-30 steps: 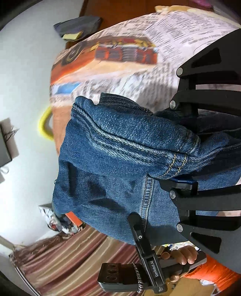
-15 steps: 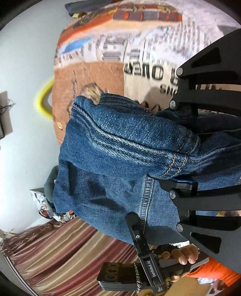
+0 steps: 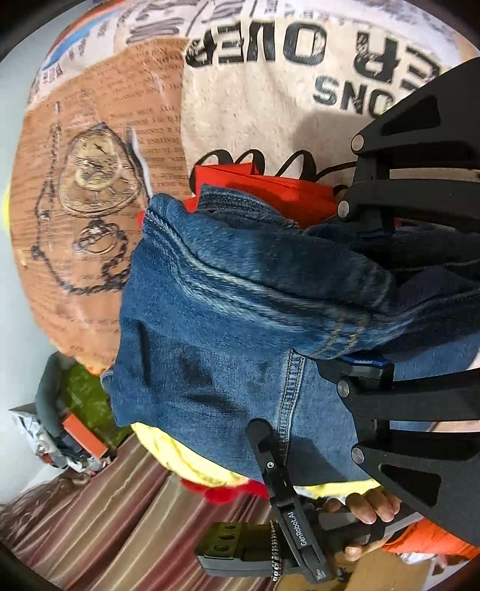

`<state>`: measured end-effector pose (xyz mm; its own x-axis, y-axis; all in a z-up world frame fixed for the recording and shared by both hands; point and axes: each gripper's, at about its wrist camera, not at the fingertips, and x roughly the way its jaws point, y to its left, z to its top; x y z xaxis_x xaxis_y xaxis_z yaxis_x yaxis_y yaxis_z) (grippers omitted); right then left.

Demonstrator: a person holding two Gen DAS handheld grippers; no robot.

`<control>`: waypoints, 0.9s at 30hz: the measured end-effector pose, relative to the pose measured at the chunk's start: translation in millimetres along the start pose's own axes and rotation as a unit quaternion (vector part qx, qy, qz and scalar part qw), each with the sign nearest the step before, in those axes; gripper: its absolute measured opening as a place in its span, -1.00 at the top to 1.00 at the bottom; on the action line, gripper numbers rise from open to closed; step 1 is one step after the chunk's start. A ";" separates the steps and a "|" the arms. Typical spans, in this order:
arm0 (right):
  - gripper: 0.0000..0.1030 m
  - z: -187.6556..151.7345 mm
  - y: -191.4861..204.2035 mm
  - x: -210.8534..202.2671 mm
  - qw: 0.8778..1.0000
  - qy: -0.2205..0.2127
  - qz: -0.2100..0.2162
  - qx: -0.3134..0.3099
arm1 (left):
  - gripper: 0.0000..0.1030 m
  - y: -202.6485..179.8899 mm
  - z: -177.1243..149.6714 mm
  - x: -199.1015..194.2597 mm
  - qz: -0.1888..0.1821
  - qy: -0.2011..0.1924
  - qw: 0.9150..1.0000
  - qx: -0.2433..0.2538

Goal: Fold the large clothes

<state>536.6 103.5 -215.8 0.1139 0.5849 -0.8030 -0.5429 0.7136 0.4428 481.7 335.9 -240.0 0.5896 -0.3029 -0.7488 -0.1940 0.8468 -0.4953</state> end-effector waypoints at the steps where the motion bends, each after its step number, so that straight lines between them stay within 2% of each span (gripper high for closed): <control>1: 0.22 1.2 -0.6 0.7 1.000 -0.001 0.002 0.000 | 0.11 0.9 -2.2 -0.3 0.001 -0.008 1.000 0.004; 7: 0.09 -1.3 1.5 -5.1 1.000 -0.002 -0.009 -0.014 | 0.00 -4.2 -11.4 -10.5 0.020 -0.003 1.000 0.008; 11: 0.09 -13.1 15.3 -23.8 0.998 -0.010 -0.047 -0.042 | 0.00 -19.8 -12.4 -22.4 0.081 -0.013 0.995 0.053; 13: 0.09 -14.9 17.6 -29.7 0.997 -0.015 -0.059 -0.055 | 0.00 -35.5 -17.5 -32.9 0.124 -0.025 0.988 0.092; 16: 0.09 -21.7 25.8 -49.0 0.992 -0.038 -0.083 -0.084 | 0.00 -56.9 -25.3 -49.5 0.162 -0.054 0.975 0.140; 18: 0.07 -24.5 31.3 -61.3 0.988 -0.064 -0.096 -0.105 | 0.00 -71.6 -31.7 -64.3 0.165 -0.075 0.970 0.165; 21: 0.00 -27.1 44.8 -79.0 0.981 -0.105 -0.101 -0.129 | -0.01 -87.5 -36.3 -77.1 0.150 -0.092 0.967 0.185; 23: -0.10 -26.9 52.1 -79.7 0.979 -0.114 -0.090 -0.140 | -0.03 -94.7 -39.7 -80.4 0.139 -0.094 0.967 0.191; 25: -0.10 -27.9 60.3 -71.7 0.978 -0.113 -0.088 -0.152 | -0.03 -98.3 -43.5 -75.7 0.119 -0.083 0.971 0.191; 27: -0.10 -31.7 63.9 -61.3 0.977 -0.102 -0.091 -0.164 | -0.03 -98.1 -47.6 -62.6 0.125 -0.069 0.971 0.189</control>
<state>468.5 101.0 -151.0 0.3780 0.5481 -0.7462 -0.7313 0.6710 0.1223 426.5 250.9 -165.5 0.6656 -0.0272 -0.7458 -0.0580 0.9944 -0.0881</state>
